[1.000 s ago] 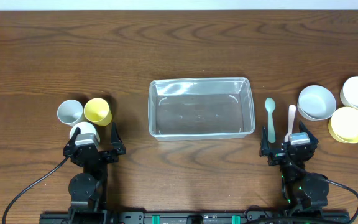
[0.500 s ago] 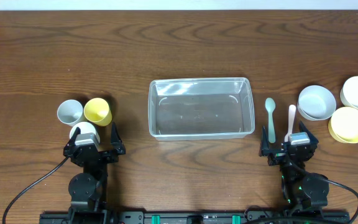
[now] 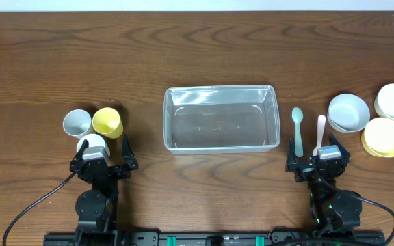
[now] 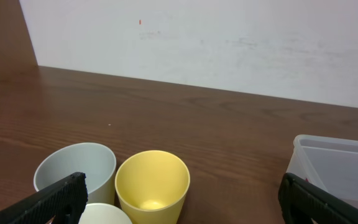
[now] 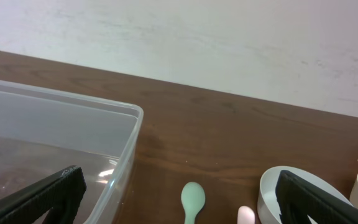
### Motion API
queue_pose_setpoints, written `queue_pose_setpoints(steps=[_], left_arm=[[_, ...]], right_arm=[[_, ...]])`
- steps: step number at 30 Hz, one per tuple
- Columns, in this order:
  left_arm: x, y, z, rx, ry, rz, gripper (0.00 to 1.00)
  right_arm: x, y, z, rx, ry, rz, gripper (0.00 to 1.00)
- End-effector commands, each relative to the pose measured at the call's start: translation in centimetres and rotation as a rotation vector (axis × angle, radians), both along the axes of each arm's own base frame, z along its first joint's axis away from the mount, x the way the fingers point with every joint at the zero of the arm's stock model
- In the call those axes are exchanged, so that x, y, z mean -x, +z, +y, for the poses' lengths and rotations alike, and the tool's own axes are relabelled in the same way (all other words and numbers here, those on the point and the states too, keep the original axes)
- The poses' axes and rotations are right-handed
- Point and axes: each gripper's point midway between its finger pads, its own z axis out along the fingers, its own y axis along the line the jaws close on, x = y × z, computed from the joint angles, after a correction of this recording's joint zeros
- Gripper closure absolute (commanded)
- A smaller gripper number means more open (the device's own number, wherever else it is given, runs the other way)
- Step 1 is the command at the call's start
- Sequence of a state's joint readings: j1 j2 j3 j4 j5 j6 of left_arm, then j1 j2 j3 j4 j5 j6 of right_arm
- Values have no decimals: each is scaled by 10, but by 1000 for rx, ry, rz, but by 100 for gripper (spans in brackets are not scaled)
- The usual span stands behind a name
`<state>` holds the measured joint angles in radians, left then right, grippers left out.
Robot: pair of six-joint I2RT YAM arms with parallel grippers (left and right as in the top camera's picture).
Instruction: Pack container
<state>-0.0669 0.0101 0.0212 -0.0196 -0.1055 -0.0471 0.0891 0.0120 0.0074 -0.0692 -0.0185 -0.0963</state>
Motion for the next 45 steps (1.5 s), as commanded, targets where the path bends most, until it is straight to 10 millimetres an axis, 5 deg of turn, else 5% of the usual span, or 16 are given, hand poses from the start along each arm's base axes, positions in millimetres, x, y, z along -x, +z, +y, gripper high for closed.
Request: queue_pose_setpoints(steps=[1,24,30,37,45], left_arm=[[1,-17,6,-23,29,56,2],[0,-27,3,91,30,103,2],[-1,8,0,93,12,119,2],[-2,62,-5,88,-8,294,2],[-25,110,-8,74,-3,559,2]], right_arm=[[0,-1,1,14,3,1,1],[2,-1,2,-146,-1,32,1],[10,1,6,-138,15,133,1],[22,33,33,-158,172,255,1],[6,68,36,-161,150,536,1]])
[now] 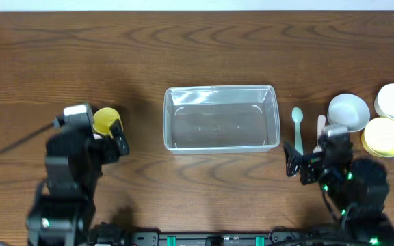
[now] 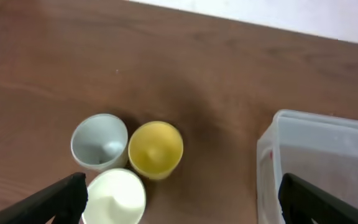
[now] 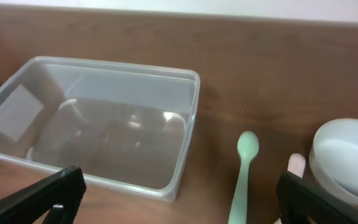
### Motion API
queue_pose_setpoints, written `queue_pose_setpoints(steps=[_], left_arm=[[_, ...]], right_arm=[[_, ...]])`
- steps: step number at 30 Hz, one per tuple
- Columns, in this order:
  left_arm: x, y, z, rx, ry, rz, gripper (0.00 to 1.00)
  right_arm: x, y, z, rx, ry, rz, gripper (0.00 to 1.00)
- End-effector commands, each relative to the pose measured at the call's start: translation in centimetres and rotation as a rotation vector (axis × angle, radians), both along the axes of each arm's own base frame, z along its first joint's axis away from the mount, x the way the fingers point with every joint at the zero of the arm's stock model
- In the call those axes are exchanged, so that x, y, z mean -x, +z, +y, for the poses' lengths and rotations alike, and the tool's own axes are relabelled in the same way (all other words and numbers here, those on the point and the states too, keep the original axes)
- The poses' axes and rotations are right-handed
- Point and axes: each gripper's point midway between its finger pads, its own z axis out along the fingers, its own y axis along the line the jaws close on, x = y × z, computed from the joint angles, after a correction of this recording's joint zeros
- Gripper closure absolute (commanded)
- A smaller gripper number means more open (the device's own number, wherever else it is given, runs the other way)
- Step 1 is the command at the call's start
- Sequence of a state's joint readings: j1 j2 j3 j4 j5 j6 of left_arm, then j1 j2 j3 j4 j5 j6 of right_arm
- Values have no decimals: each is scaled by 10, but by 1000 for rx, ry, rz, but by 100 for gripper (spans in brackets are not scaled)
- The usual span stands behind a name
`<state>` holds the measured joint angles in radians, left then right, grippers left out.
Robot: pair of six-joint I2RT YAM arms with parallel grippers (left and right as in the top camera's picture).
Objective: Pack container
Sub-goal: 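Move the left gripper down and grasp the yellow cup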
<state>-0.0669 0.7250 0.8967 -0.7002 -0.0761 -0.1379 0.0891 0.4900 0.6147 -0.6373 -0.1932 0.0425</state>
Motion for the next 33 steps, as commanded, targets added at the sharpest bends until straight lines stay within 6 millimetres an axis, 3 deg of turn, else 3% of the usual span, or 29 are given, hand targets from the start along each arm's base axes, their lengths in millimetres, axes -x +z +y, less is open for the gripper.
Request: queue_pose_setpoints(steps=[1,5,14,21,33], left_arm=[[-19,18,-4,13,-13,88,2],[-35,9,-9,7,-35,277,2],[-42,-72,-9,-4,-25,634,2],[-56,-93,-10,-10,-27,678,2],[-88,-131,-11,-16,-22,709,1]], right_arm=[[-12,17,7,-19,14,122,1],[-24,17,7,-8,-8,361,1],[-46,2,9,37,10,569,1],[-49,-14,9,16,-21,649,1],[-41,-21,1,57,-47,692,1]])
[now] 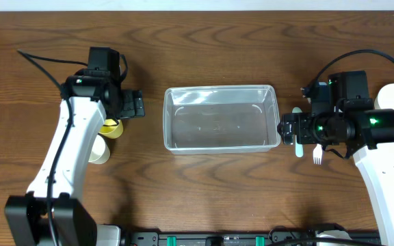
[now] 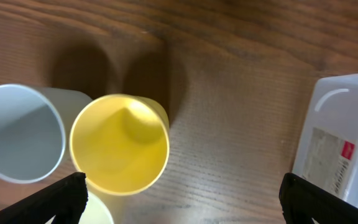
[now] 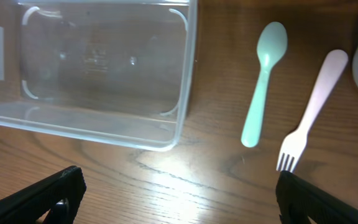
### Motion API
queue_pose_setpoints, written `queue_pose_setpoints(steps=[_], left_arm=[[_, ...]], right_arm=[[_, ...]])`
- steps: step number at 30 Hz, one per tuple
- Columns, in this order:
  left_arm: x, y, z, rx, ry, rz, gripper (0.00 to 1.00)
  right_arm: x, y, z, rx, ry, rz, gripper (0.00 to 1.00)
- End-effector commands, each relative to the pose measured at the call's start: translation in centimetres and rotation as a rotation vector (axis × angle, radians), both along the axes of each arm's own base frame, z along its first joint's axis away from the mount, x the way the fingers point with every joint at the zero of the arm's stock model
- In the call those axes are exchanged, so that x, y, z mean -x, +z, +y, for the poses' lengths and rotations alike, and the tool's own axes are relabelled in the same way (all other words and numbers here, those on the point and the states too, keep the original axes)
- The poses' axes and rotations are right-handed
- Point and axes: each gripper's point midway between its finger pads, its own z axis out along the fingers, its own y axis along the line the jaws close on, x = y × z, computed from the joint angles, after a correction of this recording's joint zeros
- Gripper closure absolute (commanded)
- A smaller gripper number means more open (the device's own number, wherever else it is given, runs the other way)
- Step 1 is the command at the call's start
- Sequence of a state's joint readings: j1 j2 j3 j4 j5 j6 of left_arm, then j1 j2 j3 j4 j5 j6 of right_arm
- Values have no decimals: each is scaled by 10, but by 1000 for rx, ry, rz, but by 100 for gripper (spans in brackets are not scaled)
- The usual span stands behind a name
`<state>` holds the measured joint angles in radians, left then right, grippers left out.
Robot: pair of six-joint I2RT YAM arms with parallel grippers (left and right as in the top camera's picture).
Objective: Pack container
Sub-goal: 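Move the left gripper down and grasp the yellow cup, then carry the yellow cup into the clear container and release it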
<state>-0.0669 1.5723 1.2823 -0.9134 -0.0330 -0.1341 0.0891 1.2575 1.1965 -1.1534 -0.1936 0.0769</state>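
The clear plastic container point(image 1: 221, 117) lies empty in the middle of the table. My left gripper point(image 1: 130, 104) hangs open, between the container's left end and the cups, holding nothing. Below it in the left wrist view point(image 2: 182, 208) stand a yellow cup point(image 2: 120, 144), a grey-blue cup point(image 2: 18, 132) and the rim of a cream cup point(image 2: 99, 213). My right gripper point(image 1: 290, 128) is open above the table by the container's right end point(image 3: 101, 68). In front of it point(image 3: 179, 199) lie a green spoon point(image 3: 263, 84) and a pink fork point(image 3: 309, 112).
A white bowl shows at the right edge of the table, partly behind my right arm; a bowl's rim shows in the right wrist view. Cables trail from both arms. Bare wood lies in front of and behind the container.
My left gripper has moved from over the cups toward the back, to beside the container's left end. My right gripper has moved back, alongside the container's right end. Both look straight down.
Both arms were folded low at the table's front edge, their cameras looking level across the wood. Then both had risen and tilted down toward the cups and the container. Now both are stretched out over the table, open and holding nothing.
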Motion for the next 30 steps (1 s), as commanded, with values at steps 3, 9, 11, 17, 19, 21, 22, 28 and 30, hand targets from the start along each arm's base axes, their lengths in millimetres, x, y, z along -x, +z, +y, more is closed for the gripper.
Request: queue_pose_setpoints(steps=[3,9,11,17,19,21,22,28,30], left_arm=[[-1,-26,3,-10,5,79,0],[-1,-55,6,-15,16,162,0],[0,-62,11,-15,29,183,0],[2,-71,23,-12,63,212,22],[1,-71,25,-11,69,211,32],[2,-71,25,-11,70,211,41],[2,-71,25,-11,70,211,47],[1,-71,25,-11,70,209,80],[1,-71,25,-11,70,209,85]], right_arm=[[-3,5,-4,32,-17,-14,1],[-3,5,-5,33,-17,-10,1],[-2,4,-5,33,-17,-8,1],[-1,4,-5,33,-17,-3,1],[-1,4,-5,33,-17,-3,1],[-1,4,-5,33,-17,-3,1],[-1,4,-5,33,-17,-3,1],[-1,4,-5,34,-17,-2,1],[-1,4,-5,33,-17,-2,1]])
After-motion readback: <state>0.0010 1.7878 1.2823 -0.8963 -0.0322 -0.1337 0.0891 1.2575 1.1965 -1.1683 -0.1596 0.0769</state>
